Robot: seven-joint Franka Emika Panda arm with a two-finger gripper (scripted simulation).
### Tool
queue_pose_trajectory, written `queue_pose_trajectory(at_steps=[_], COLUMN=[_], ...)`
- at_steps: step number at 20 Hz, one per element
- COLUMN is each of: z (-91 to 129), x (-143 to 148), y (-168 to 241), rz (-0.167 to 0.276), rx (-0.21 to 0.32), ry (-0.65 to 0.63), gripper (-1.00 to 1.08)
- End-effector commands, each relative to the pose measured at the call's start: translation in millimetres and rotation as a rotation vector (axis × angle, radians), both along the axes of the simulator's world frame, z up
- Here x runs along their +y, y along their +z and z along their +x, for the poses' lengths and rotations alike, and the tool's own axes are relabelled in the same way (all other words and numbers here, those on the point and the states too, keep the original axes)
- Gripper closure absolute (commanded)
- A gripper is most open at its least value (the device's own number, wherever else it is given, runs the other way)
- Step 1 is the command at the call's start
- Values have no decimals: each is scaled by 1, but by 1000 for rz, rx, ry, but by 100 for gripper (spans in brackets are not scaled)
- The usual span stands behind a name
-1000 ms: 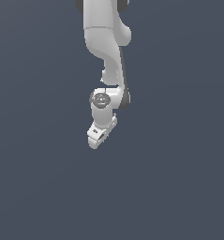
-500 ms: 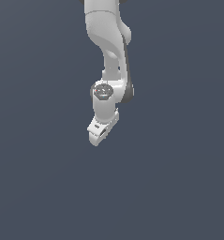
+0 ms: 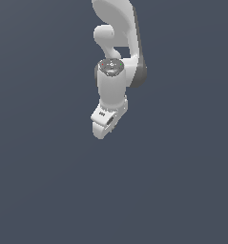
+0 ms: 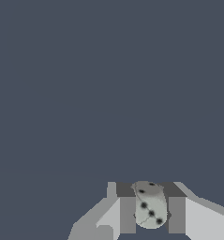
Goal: Pick up the object and move it to a goal position.
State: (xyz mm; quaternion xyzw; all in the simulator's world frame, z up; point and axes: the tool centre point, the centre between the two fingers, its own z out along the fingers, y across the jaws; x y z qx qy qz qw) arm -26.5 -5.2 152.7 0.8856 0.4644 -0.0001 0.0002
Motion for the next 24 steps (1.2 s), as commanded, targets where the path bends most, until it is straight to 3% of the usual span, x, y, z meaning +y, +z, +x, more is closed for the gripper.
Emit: queue_pose_trajectory(at_steps=[1,15,24], z=[3,21,31], x=[7,40,53], y=[29,175,230], rz=[0,1,1], rx=[0,0,0], ry=[0,0,-2], gripper=[108,108,108])
